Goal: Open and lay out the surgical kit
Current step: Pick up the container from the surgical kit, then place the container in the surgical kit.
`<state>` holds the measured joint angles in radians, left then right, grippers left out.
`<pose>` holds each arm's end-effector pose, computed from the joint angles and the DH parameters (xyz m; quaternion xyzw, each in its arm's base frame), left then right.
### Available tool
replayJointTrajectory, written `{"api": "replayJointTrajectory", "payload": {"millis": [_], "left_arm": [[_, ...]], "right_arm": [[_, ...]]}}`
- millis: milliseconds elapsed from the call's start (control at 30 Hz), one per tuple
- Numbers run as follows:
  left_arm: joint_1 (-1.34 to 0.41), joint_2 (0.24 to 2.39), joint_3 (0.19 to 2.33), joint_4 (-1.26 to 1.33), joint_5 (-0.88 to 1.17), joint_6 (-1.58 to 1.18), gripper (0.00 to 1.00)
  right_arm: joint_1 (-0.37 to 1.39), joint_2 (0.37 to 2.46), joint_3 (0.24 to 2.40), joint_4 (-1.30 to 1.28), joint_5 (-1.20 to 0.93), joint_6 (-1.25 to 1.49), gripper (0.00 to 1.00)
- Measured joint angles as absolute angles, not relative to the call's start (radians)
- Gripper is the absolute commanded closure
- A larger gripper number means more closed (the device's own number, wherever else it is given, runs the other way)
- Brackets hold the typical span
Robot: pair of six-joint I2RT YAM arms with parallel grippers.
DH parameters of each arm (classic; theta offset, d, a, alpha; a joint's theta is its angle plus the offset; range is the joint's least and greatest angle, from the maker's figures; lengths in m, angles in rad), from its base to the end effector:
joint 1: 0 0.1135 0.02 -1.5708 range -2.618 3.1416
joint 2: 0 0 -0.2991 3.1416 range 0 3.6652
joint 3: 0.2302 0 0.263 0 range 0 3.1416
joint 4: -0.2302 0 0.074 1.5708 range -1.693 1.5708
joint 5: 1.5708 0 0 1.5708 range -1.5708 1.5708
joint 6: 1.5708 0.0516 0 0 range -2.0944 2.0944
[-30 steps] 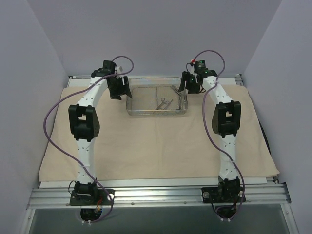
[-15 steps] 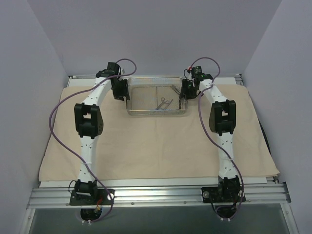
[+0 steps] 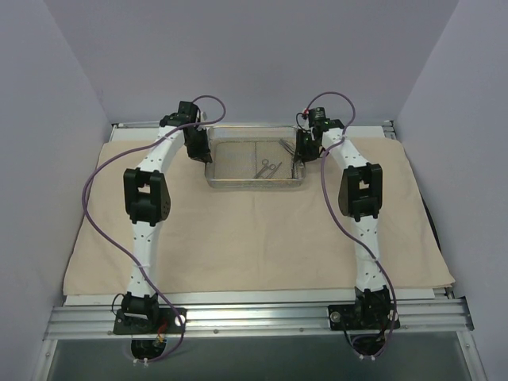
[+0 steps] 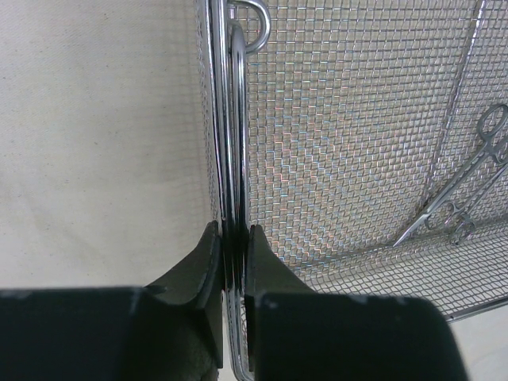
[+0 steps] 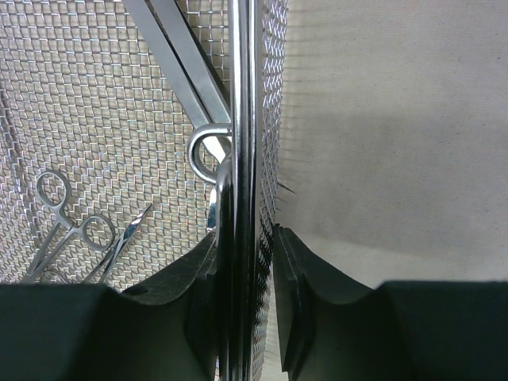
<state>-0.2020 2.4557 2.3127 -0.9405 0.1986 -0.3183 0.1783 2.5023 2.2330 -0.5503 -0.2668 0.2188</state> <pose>0.5581 -0.1247 0.2158 -0.0322 0.9654 -0.1547 0.2072 0.5953 0.1211 0.1912 -0.0301 0.9228 0.1930 0.3320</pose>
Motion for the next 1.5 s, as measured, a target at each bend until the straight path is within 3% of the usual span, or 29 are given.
{"api": "replayJointTrajectory", "payload": {"millis": [333, 867, 1167, 1400, 1433, 1500], "left_arm": [[-0.162, 2.371, 2.238, -0.987, 0.182, -0.307, 0.98], [0.174, 2.057, 2.081, -1.219, 0.006, -0.147, 0.98], [0.313, 2.049, 1.961, -1.269, -0.078, -0.12, 0.98], [0.356, 2.131, 2.033, -1.282, -0.128, -0.078, 0.98], [0.356, 2.154, 2.058, -1.286, -0.131, -0.07, 0.96], [0.358, 2.195, 2.101, -1.303, -0.138, -0.057, 0.79]], "right_arm": [[0.237, 2.484, 2.233, -0.589, -0.263, 0.241, 1.0], [0.618, 2.454, 2.339, -0.545, -0.177, 0.374, 1.0], [0.744, 2.572, 2.41, -0.508, -0.164, 0.425, 1.0], [0.793, 2.601, 2.437, -0.456, -0.129, 0.454, 1.0], [0.796, 2.601, 2.437, -0.452, -0.125, 0.462, 1.0], [0.8, 2.601, 2.437, -0.448, -0.12, 0.471, 1.0]]}}
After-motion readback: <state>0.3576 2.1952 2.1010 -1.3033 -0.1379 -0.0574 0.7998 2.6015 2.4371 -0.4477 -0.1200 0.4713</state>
